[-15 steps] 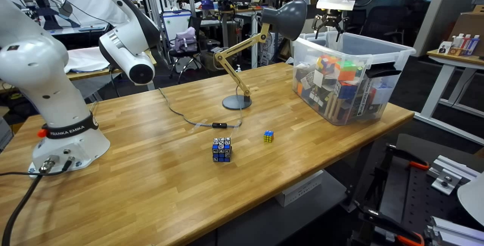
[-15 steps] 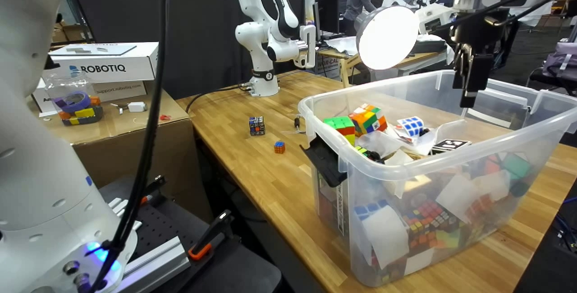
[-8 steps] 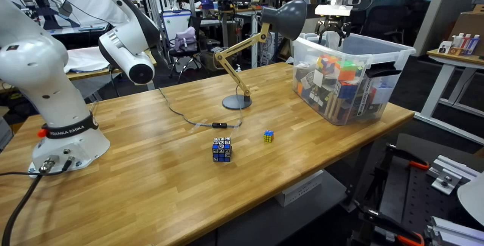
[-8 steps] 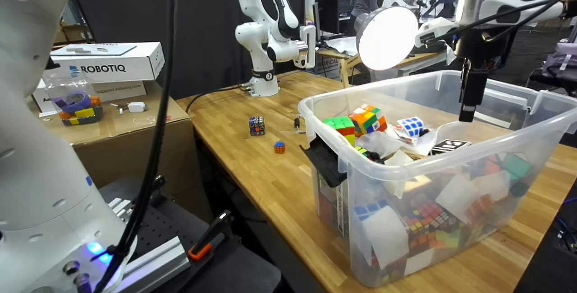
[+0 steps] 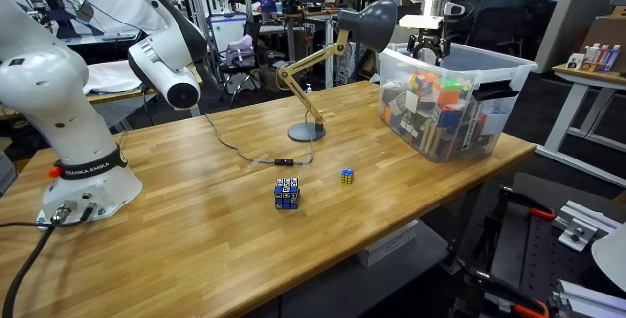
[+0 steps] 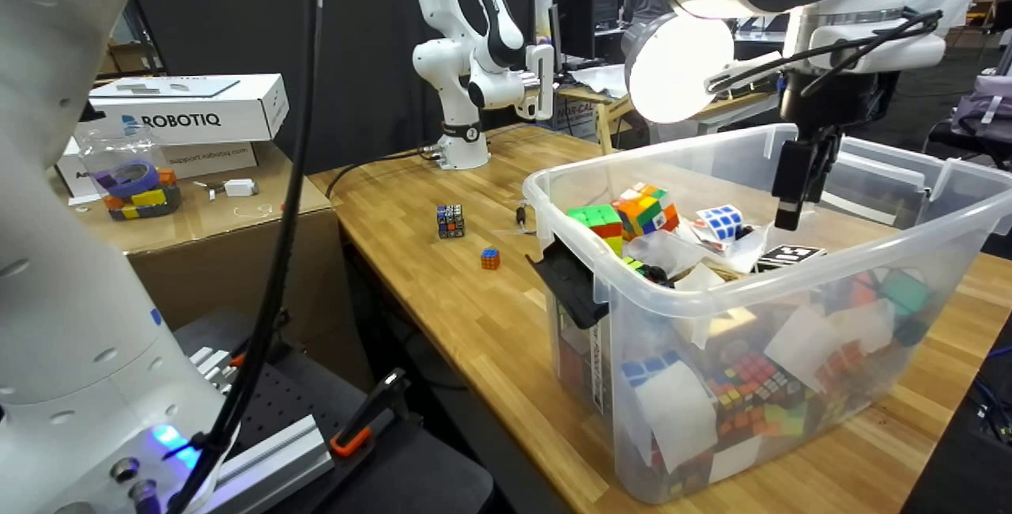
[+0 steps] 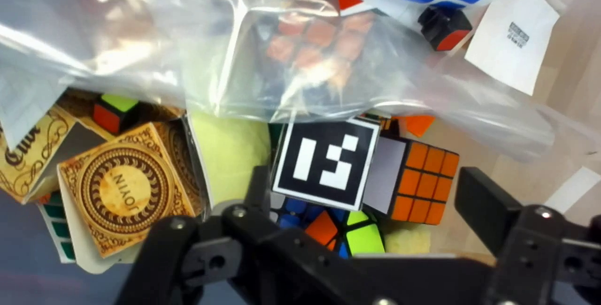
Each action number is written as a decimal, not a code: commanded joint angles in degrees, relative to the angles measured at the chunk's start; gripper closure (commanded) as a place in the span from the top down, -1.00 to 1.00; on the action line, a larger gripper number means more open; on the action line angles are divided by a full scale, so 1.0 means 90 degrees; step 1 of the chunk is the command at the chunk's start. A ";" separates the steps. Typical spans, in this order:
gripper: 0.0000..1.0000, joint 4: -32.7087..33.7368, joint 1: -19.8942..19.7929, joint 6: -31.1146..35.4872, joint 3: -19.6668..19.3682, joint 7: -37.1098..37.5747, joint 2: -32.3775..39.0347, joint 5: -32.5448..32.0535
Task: Remove a cube from the storage container
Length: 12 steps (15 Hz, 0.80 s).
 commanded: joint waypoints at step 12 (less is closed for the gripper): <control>1.00 -0.0479 0.0093 0.0480 -0.0035 0.2763 0.0139 -0.0099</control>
